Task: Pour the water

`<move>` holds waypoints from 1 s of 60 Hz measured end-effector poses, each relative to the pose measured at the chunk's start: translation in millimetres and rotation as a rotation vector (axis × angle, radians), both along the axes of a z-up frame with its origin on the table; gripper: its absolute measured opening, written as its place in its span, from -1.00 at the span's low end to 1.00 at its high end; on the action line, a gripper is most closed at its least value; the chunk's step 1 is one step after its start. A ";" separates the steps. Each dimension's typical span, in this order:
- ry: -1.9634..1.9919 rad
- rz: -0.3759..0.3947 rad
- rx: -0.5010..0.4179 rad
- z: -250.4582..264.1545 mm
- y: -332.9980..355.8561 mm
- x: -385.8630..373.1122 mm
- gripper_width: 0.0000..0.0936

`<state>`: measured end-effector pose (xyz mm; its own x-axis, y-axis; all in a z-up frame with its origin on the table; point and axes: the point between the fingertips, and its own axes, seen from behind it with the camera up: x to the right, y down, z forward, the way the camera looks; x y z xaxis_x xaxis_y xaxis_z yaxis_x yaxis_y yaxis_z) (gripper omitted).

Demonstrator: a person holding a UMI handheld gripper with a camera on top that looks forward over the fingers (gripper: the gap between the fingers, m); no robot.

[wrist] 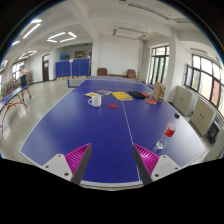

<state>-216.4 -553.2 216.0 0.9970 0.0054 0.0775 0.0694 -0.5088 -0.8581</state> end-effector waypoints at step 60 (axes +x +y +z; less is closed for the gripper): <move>-0.016 -0.110 0.255 -127.5 222.2 334.6 -0.23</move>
<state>118.2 -331.0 88.6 0.9892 -0.1244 0.0779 0.0401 -0.2813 -0.9588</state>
